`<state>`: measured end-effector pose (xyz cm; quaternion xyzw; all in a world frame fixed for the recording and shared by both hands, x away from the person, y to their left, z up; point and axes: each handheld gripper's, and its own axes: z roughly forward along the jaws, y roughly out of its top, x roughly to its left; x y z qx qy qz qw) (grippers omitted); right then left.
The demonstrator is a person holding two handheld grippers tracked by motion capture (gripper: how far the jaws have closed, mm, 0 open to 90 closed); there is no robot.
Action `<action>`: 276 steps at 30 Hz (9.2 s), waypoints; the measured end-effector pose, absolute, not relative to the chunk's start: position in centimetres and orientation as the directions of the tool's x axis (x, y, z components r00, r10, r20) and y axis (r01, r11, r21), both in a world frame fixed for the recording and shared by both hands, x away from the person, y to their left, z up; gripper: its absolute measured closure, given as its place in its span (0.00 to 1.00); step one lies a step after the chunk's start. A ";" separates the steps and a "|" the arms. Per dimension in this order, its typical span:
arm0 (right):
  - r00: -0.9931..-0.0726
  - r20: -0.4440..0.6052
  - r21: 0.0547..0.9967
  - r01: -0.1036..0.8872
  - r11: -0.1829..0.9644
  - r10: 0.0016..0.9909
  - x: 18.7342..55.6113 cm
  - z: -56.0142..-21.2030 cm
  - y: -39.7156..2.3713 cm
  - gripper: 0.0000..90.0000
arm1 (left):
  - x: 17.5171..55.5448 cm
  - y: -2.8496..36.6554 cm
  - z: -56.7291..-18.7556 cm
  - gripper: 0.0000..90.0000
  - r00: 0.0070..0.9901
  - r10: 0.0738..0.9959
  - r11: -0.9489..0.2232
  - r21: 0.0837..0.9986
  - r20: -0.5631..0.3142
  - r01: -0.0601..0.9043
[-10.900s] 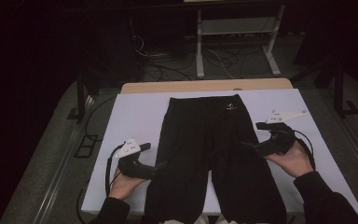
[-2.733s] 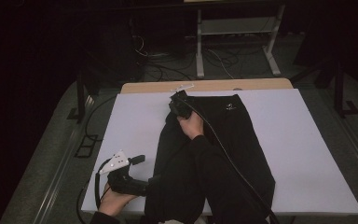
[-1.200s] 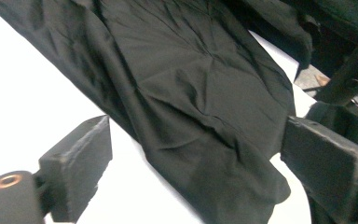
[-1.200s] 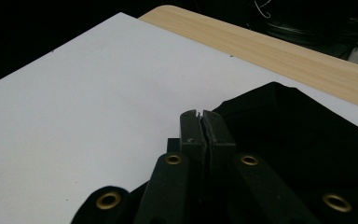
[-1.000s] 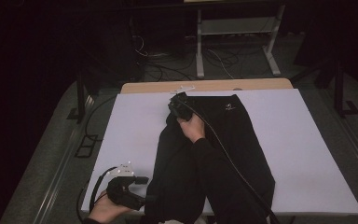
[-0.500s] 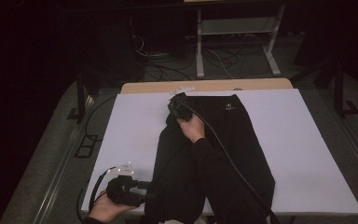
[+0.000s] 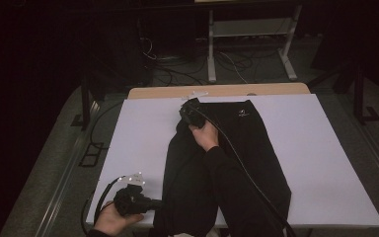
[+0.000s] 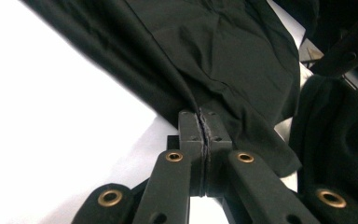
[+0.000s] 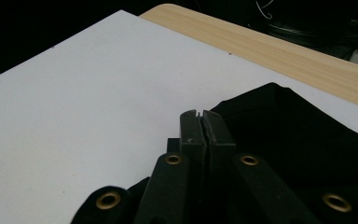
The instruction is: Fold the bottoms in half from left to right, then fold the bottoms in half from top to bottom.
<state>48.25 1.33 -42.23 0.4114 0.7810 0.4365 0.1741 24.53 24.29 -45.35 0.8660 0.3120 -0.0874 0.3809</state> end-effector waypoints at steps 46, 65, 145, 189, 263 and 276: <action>-0.565 0.075 0.806 0.519 0.283 0.822 50.0 -37.6 -7.0 0.96 | 23.8 17.1 -41.6 0.99 0.846 0.318 -0.520 0.668 -0.428 0.533; -0.588 0.052 0.793 0.516 0.325 0.807 50.0 -37.1 -10.1 0.96 | 23.9 12.5 -41.2 0.99 0.856 0.231 -0.512 0.690 -0.463 0.512; -0.558 0.042 0.761 0.555 0.335 0.829 52.7 -41.0 -22.5 0.97 | 27.1 -6.7 -43.6 0.99 0.798 0.270 -0.556 0.589 -0.539 0.587; -0.452 0.200 0.775 0.616 0.143 0.869 52.0 -41.0 -26.3 0.49 | 28.1 -10.0 -43.0 0.59 0.821 0.221 -0.579 0.607 -0.527 0.545; -0.597 0.167 0.793 0.555 0.253 0.785 45.6 -39.0 -26.9 0.03 | 39.4 2.2 -38.1 0.00 0.857 0.492 -0.392 0.841 -0.151 0.373; -0.594 0.165 0.788 0.560 0.258 0.787 46.5 -38.6 -26.8 0.03 | 42.6 3.6 -38.8 0.00 0.818 0.547 -0.346 0.842 -0.177 0.414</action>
